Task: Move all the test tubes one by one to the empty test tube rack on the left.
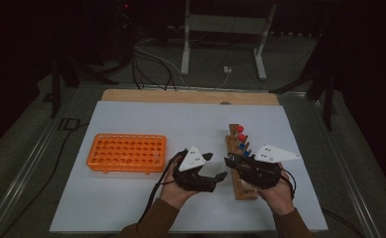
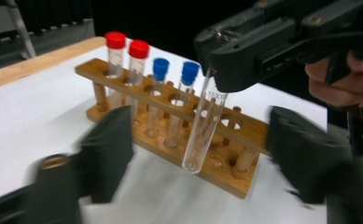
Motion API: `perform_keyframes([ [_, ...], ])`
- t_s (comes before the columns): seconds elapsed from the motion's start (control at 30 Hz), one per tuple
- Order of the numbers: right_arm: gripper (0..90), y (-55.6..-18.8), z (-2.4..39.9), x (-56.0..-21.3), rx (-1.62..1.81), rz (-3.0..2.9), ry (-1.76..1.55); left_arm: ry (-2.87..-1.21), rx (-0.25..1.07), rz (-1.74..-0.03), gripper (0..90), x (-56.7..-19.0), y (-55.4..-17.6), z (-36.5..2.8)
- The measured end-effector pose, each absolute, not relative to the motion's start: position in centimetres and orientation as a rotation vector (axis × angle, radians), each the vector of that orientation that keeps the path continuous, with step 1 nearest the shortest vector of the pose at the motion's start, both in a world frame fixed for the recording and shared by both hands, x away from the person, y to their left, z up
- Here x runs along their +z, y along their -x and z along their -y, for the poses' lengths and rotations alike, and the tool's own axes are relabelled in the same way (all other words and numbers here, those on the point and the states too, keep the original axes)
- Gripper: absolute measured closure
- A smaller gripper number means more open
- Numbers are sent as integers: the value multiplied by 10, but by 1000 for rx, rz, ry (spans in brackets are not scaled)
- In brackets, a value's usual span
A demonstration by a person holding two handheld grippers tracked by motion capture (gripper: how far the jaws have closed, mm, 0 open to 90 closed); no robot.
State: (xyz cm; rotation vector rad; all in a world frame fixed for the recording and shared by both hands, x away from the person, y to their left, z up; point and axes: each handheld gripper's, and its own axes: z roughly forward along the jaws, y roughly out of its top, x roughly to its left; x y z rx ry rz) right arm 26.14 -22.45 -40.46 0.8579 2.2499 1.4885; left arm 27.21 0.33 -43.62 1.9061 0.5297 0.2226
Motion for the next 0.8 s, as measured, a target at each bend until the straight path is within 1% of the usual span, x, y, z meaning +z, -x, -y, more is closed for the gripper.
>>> perform_keyframes([
  [0.03,763,-261,224,-405,1493,-2255,-855,-1914,221,-525,483,-437,-272,-1],
  [0.07,762,-261,223,-405,1492,-2263,-848,-1918,217,-519,563,-438,-273,0],
  [0.1,762,-261,223,-405,1492,-2263,-848,-1921,214,-518,563,-439,-273,1],
  [0.13,762,-261,221,-406,1501,-2270,-845,-1922,220,-521,599,-440,-273,2],
  [0.33,762,-262,219,-408,1502,-2287,-843,-1911,211,-523,652,-441,-276,3],
  [0.47,763,-262,218,-409,1506,-2293,-845,-1924,217,-507,730,-443,-275,5],
  [0.67,755,-263,219,-411,1510,-2295,-858,-1927,219,-496,759,-444,-275,6],
  [0.73,711,-263,220,-410,1527,-2282,-860,-1931,228,-506,763,-444,-275,5],
  [0.77,643,-263,222,-409,1545,-2272,-858,-1928,231,-510,763,-444,-276,5],
  [0.8,605,-263,223,-409,1548,-2263,-861,-1922,234,-520,763,-444,-276,4],
])
